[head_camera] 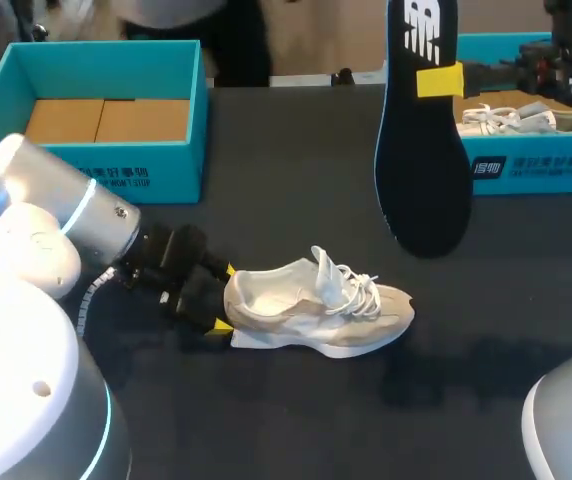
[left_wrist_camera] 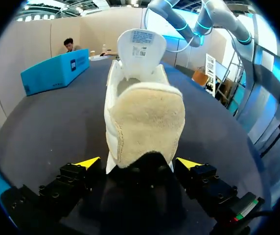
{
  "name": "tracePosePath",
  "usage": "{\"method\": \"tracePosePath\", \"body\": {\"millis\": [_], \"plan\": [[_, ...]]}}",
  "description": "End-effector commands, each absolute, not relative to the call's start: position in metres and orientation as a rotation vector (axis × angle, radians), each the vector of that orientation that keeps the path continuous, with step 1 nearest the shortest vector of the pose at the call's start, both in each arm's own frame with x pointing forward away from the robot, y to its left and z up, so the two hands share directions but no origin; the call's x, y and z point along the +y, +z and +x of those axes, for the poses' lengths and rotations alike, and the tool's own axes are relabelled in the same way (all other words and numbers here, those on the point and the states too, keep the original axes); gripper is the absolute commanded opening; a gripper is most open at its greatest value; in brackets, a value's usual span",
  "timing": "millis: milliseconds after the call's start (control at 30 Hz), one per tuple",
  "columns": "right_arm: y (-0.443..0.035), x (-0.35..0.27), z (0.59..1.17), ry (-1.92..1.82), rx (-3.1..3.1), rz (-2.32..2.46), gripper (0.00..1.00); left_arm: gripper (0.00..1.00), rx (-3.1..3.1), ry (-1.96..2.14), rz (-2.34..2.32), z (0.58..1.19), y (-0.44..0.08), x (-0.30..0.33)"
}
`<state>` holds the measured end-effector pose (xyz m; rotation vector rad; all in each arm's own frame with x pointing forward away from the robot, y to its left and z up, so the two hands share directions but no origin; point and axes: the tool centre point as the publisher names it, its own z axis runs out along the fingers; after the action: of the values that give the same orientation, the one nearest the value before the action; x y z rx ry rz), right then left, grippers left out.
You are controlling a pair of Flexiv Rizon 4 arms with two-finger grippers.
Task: Take the shoe out of the shoebox, open the shoe tongue, remove and reinsert the insole, then place the shoe into the shoebox
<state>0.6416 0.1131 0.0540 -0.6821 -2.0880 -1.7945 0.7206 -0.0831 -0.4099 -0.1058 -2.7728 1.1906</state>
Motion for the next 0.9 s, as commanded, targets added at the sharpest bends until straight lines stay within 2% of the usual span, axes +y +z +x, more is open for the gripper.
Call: {"method": "tracePosePath", "body": {"millis": [33,267,367,567,733,900], "plan": [[0.054,0.116,0.644,-1.789,-2.091,-0.681,0.00,1.00,-2.849,1.035,-0.104,0.713,-0.400,-0.085],[0.054,0.116,0.644,-1.789,-2.091,-0.681,0.00,1.00,-2.849,1.035,-0.104,0.713,-0.400,-0.085],[0.054,0.116,0.644,-1.789,-2.091,-0.681,0.00,1.00,-2.897,0.913,-0.083,0.714,-0.391,-0.082],[0.054,0.116,0.644,-1.789,-2.091,-0.681,0.00,1.00,-3.019,0.550,-0.112,0.714,-0.368,-0.076],[0.054,0.116,0.644,-1.789,-2.091,-0.681,0.00,1.00,-3.207,-0.042,-0.006,0.711,-0.350,-0.083],[0.054,0.116,0.644,-1.789,-2.091,-0.681,0.00,1.00,-3.207,-0.042,-0.006,0.711,-0.350,-0.083]]}}
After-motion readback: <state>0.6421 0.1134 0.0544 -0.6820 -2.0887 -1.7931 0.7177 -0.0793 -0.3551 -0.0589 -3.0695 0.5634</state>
